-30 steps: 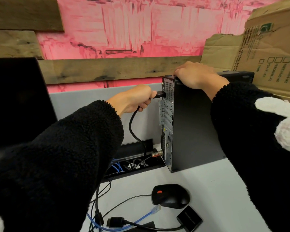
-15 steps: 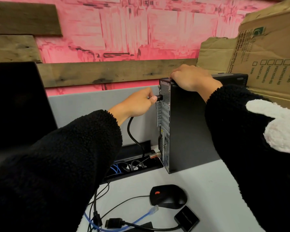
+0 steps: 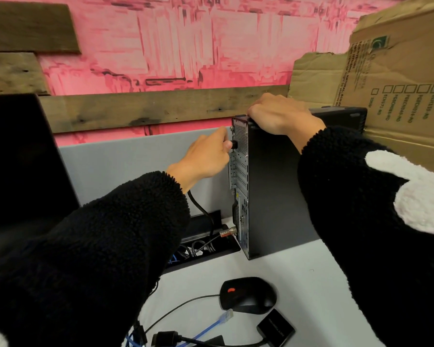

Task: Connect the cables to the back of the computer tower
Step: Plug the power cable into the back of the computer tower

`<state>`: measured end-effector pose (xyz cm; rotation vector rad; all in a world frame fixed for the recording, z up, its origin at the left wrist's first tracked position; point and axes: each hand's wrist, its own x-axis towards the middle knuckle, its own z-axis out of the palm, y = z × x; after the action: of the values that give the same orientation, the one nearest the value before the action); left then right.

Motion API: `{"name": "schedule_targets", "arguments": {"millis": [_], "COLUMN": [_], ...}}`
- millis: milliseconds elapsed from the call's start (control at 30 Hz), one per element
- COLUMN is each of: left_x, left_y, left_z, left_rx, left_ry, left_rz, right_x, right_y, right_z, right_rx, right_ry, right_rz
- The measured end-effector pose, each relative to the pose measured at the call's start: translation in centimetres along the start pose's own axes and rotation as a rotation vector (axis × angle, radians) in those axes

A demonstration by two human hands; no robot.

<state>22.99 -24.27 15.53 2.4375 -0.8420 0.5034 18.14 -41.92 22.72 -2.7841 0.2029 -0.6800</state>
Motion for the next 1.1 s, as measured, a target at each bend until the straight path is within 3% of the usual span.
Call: {"name": "schedule_targets", "arguments": {"millis": [633,800,1100], "left_x": [0.0,0.9,0.6], "left_y": [0.5,0.4,0.2], "left_z": [0.6,1.5,2.1], "left_rx": [0.157,0.064,0.022], "left_ry": [0.075,0.074,0.142], "left_rz": [0.053,-0.013,0.056], "right_x": [-0.2,-1.0,-0.7], "right_y": [-0.8,-1.4,-0.5], "right_z": [-0.3,-0.3,-0.5], "right_rx": [0.010,-0.058,-0.046], "right_ry": [-0.028,0.008,-0.012], "right_rz": [0.018,0.033,0.008]}}
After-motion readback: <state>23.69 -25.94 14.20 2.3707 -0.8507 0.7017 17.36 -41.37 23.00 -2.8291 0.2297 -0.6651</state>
